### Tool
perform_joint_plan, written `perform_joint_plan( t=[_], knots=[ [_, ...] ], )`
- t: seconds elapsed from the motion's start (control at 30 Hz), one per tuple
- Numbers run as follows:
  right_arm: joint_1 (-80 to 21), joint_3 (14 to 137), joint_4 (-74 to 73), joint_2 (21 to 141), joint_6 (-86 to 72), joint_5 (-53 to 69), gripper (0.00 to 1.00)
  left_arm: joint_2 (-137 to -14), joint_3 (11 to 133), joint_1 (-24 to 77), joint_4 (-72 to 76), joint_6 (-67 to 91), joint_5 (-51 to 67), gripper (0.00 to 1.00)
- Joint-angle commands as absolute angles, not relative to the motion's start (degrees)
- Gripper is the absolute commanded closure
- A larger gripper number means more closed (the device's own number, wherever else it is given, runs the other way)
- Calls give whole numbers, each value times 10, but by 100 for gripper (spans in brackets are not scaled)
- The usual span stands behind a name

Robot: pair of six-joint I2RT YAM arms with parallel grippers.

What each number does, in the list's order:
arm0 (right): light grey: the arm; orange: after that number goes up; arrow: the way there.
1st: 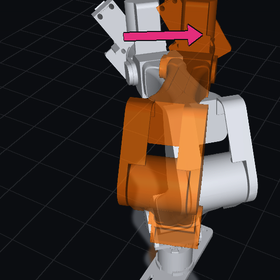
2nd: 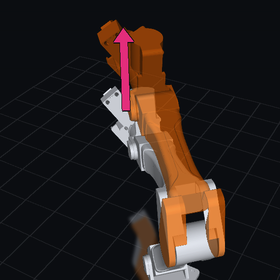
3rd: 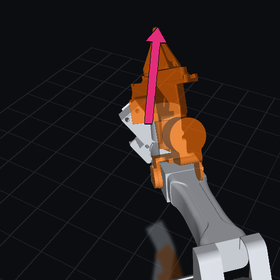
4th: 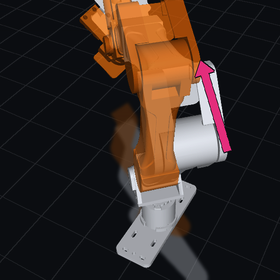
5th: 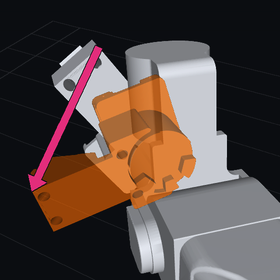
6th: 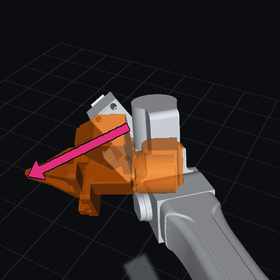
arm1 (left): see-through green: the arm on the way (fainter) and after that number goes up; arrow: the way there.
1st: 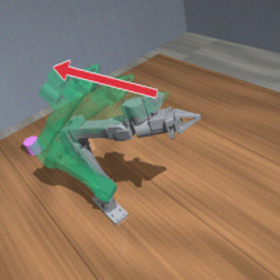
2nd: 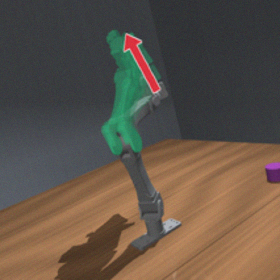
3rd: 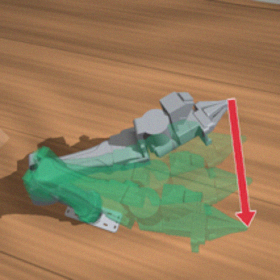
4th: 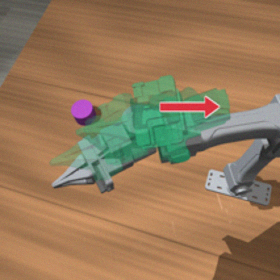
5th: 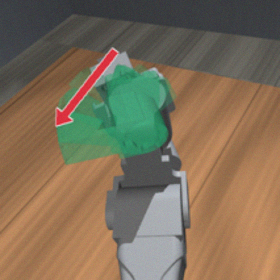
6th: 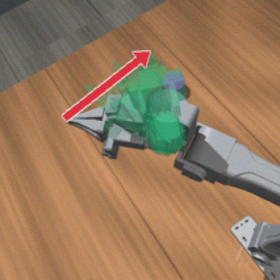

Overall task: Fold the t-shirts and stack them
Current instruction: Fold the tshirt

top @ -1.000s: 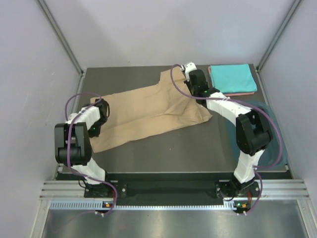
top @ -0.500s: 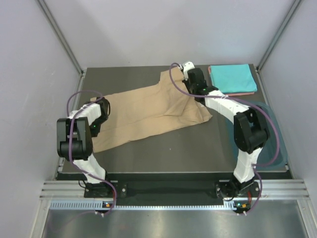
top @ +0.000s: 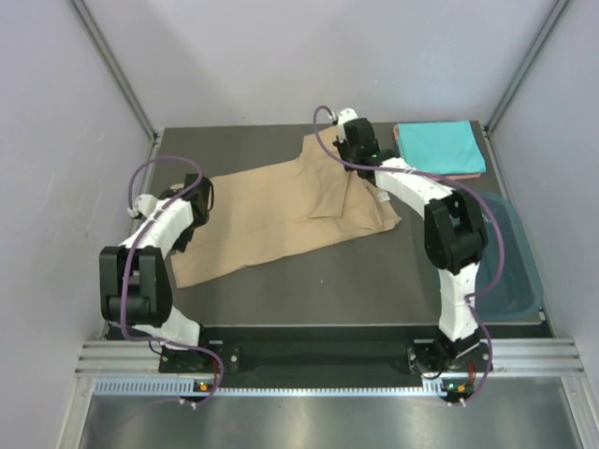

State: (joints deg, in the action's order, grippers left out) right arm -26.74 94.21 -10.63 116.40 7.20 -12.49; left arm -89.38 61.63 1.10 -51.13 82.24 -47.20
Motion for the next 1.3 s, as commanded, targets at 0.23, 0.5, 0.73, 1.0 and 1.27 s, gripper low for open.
perform_joint_plan(
  t=[0.23,0.5,0.73,1.0,1.27],
  knots=[
    [-262,1021,-123,1215,60,-76,100,-927,578,104,-544,865,-500,41],
    [-263,1047,-120,1242,65,-62,100,-949,570,106,-564,890,-497,41],
    [-261,1105,-171,1271,17,-83,75,-966,541,106,-552,908,-474,40],
    [-261,1124,-334,1205,-210,-179,50,-972,534,89,-538,901,-441,36],
    [-263,985,-353,1158,-436,-124,49,-977,525,51,-508,856,-405,36]
  ],
)
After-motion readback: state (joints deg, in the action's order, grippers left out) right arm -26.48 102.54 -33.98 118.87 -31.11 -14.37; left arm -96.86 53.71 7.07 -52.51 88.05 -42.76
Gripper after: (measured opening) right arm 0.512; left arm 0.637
